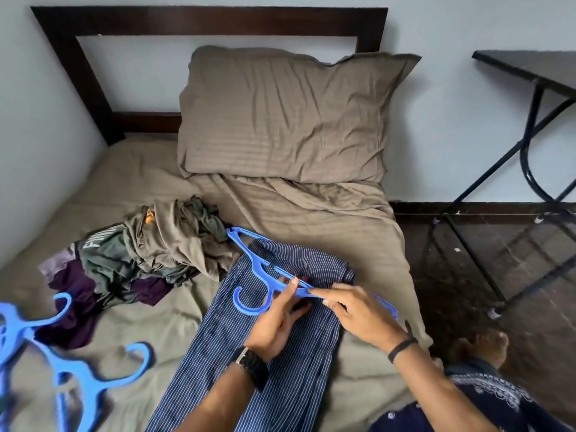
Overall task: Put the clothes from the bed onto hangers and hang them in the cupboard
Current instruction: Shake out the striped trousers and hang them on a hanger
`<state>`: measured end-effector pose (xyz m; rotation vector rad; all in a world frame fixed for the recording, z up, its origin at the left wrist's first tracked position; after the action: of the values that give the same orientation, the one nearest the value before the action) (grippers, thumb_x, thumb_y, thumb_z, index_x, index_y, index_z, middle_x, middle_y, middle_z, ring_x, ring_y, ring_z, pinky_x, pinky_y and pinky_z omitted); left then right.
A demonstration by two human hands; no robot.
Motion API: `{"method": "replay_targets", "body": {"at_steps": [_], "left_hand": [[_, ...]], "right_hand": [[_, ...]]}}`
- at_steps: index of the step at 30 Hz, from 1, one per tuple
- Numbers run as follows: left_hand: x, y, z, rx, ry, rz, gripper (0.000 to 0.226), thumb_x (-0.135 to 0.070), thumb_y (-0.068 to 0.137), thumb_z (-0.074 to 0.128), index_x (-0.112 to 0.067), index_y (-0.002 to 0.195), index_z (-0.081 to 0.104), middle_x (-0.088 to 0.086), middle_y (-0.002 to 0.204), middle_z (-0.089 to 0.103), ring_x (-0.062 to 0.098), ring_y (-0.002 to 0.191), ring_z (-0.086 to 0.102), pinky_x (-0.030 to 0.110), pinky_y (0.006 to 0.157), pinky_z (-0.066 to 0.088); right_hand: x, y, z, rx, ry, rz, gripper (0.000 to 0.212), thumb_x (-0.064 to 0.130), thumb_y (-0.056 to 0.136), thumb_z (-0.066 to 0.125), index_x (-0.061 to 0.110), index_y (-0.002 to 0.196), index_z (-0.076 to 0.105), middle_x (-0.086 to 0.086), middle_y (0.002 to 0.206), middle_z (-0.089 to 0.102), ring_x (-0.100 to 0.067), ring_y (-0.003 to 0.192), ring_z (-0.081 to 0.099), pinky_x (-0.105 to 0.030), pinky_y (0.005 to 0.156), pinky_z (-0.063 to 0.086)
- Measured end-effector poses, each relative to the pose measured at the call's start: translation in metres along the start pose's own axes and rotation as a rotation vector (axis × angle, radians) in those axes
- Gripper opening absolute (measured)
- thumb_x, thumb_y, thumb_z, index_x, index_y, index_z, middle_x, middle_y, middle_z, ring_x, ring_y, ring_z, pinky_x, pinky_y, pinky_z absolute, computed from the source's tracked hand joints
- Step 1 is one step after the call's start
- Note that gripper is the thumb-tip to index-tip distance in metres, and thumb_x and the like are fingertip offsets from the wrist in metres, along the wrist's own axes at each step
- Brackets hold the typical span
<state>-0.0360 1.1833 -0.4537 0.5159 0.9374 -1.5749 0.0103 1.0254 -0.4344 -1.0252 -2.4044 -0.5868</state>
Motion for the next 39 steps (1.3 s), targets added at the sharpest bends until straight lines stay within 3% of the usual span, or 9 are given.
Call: {"method": "replay_targets", "body": {"at_steps": [4, 9, 15, 17, 21, 27, 32, 36, 39], "left_hand": [[0.005, 0.012, 0.003, -0.317, 0.024, -0.003, 0.022, -0.029, 0.099, 0.042, -0.014, 0.091, 0.056, 0.008, 0.085, 0.061, 0.018, 0.082, 0.061, 0.027, 0.069, 0.05], [0.006, 0.013, 0.007, -0.374, -0.058, 0.006, 0.026, -0.025, 0.101, 0.039, -0.01, 0.089, 0.056, 0.011, 0.082, 0.057, 0.02, 0.077, 0.058, 0.026, 0.061, 0.055], [0.006, 0.005, 0.014, -0.38, -0.095, 0.008, 0.028, -0.023, 0.102, 0.036, -0.006, 0.098, 0.057, 0.016, 0.097, 0.066, 0.024, 0.081, 0.062, 0.025, 0.058, 0.056], [0.006, 0.001, 0.015, -0.4, -0.083, 0.014, 0.027, -0.022, 0.102, 0.036, -0.005, 0.1, 0.057, 0.016, 0.098, 0.066, 0.025, 0.081, 0.061, 0.024, 0.056, 0.056], [0.012, -0.012, 0.017, -0.429, -0.089, 0.011, 0.026, -0.022, 0.102, 0.039, -0.004, 0.109, 0.056, 0.016, 0.093, 0.064, 0.024, 0.078, 0.061, 0.025, 0.055, 0.055], [0.018, -0.06, 0.021, -0.396, -0.07, 0.008, 0.03, -0.023, 0.102, 0.037, -0.005, 0.116, 0.056, 0.015, 0.094, 0.064, 0.025, 0.082, 0.06, 0.025, 0.056, 0.055], [0.02, -0.123, 0.021, -0.312, 0.064, 0.073, 0.033, -0.032, 0.1, 0.037, -0.013, 0.12, 0.056, 0.007, 0.098, 0.069, 0.016, 0.084, 0.068, 0.028, 0.072, 0.053], [0.022, -0.156, 0.019, -0.293, 0.056, 0.103, 0.031, -0.032, 0.099, 0.037, -0.016, 0.118, 0.056, 0.005, 0.097, 0.07, 0.015, 0.085, 0.069, 0.025, 0.069, 0.054], [0.022, -0.159, 0.018, -0.343, -0.003, 0.088, 0.032, -0.03, 0.1, 0.038, -0.01, 0.116, 0.058, 0.014, 0.102, 0.067, 0.024, 0.091, 0.065, 0.024, 0.064, 0.055]], "right_hand": [[0.001, 0.006, -0.009, 0.0, 0.008, -0.019, 0.031, 0.025, 0.09, 0.047, 0.022, 0.107, 0.073, 0.009, 0.084, 0.061, -0.005, 0.074, 0.056, -0.017, 0.072, 0.044], [-0.005, 0.049, -0.025, -0.233, -0.141, 0.114, 0.028, 0.029, 0.086, 0.053, 0.016, 0.101, 0.073, -0.004, 0.098, 0.067, -0.023, 0.093, 0.062, -0.03, 0.089, 0.045], [-0.013, 0.101, -0.007, 0.267, -0.071, 0.512, 0.073, 0.046, 0.083, 0.068, 0.009, 0.14, 0.044, -0.013, 0.144, 0.045, -0.027, 0.133, 0.041, -0.031, 0.107, 0.032], [-0.01, 0.106, -0.004, 0.251, -0.104, 0.55, 0.074, 0.049, 0.078, 0.072, 0.009, 0.136, 0.049, -0.014, 0.141, 0.047, -0.028, 0.13, 0.045, -0.033, 0.105, 0.037], [0.016, 0.109, -0.01, 0.238, -0.157, 0.478, 0.035, 0.035, 0.082, 0.072, 0.011, 0.107, 0.065, -0.017, 0.125, 0.059, -0.031, 0.121, 0.052, -0.031, 0.089, 0.044], [0.053, 0.095, -0.041, 0.313, 0.074, 0.396, 0.053, 0.014, 0.087, 0.067, 0.003, 0.135, 0.048, -0.013, 0.139, 0.051, -0.026, 0.129, 0.046, -0.033, 0.106, 0.036], [0.085, 0.076, -0.072, 0.345, 0.508, 0.271, 0.022, -0.009, 0.086, 0.058, 0.012, 0.094, 0.057, -0.004, 0.095, 0.059, -0.018, 0.092, 0.054, -0.032, 0.086, 0.042], [0.093, 0.064, -0.091, 0.258, 0.755, 0.307, 0.025, -0.012, 0.086, 0.052, 0.012, 0.09, 0.057, -0.004, 0.087, 0.06, -0.015, 0.08, 0.058, -0.024, 0.073, 0.046], [0.091, 0.058, -0.073, 0.336, 0.64, 0.42, 0.015, -0.003, 0.087, 0.056, 0.008, 0.095, 0.061, -0.006, 0.086, 0.061, -0.017, 0.08, 0.057, -0.028, 0.073, 0.046]]}}
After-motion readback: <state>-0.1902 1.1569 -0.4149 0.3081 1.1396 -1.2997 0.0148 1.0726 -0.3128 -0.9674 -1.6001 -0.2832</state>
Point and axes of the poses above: each hand's wrist, its own y-axis towards the middle knuckle, its own z-axis out of the palm, x = y × z, the point moved 2 cm from there along y, towards the middle knuckle
